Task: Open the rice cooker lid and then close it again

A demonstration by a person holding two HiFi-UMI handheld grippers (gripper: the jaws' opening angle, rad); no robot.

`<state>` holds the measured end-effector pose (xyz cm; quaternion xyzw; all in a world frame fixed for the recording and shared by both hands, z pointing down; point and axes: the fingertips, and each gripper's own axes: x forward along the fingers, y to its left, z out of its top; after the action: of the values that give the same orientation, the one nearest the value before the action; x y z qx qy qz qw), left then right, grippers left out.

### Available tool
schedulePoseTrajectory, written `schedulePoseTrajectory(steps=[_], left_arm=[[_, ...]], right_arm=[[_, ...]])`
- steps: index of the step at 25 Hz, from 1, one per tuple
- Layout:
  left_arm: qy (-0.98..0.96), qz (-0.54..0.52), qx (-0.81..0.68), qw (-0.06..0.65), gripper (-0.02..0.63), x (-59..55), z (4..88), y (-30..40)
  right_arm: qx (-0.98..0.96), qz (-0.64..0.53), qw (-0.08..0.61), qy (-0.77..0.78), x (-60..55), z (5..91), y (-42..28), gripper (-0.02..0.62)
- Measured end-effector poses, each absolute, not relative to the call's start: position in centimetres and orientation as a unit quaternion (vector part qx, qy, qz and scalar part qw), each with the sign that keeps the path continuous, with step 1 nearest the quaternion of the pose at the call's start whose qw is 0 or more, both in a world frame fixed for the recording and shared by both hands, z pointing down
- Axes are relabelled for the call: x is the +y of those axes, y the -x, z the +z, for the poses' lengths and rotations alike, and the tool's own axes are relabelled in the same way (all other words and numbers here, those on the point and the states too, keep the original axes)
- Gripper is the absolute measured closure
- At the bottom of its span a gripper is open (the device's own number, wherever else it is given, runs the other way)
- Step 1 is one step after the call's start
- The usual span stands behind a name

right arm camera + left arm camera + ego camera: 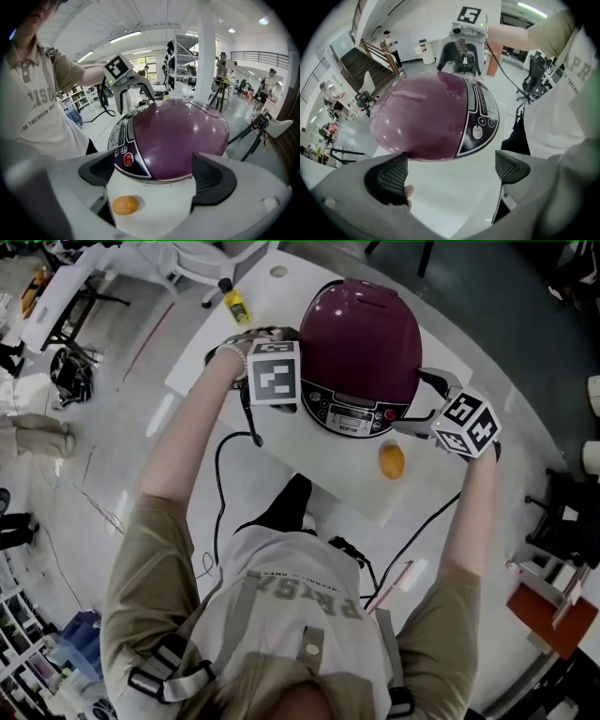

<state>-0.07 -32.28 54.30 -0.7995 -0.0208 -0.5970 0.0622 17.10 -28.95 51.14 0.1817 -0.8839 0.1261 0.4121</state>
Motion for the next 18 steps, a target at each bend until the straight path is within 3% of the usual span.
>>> schedulePoseTrajectory(steps=[4, 9, 11, 15, 18], left_arm=[[0.848, -0.527, 0.027, 0.045, 0.014, -32.6, 52.5, -0.5], [0.927, -0.361, 0.102, 0.005, 0.014, -31.5, 47.2, -2.0], [0.950, -0.283, 0.134, -0.018, 0.015, -30.6, 44.7, -2.3], [0.955, -0.179, 0.237, 0.002, 0.020, -29.3, 40.4, -1.1], [0.954, -0.077, 0.288, -0.020, 0.026, -26.6, 36.9, 0.0]], right_arm=[[-0.904, 0.121, 0.342, -0.228, -29.1, 49.7, -17.0, 0.103], [-0.911, 0.051, 0.169, -0.372, -29.8, 43.1, -17.9, 0.106], [-0.902, 0.020, 0.138, -0.409, -28.9, 41.2, -18.1, 0.107], [-0.884, -0.025, 0.097, -0.456, -26.1, 38.1, -17.7, 0.115], [-0.868, -0.046, 0.064, -0.490, -23.2, 36.4, -16.9, 0.193]])
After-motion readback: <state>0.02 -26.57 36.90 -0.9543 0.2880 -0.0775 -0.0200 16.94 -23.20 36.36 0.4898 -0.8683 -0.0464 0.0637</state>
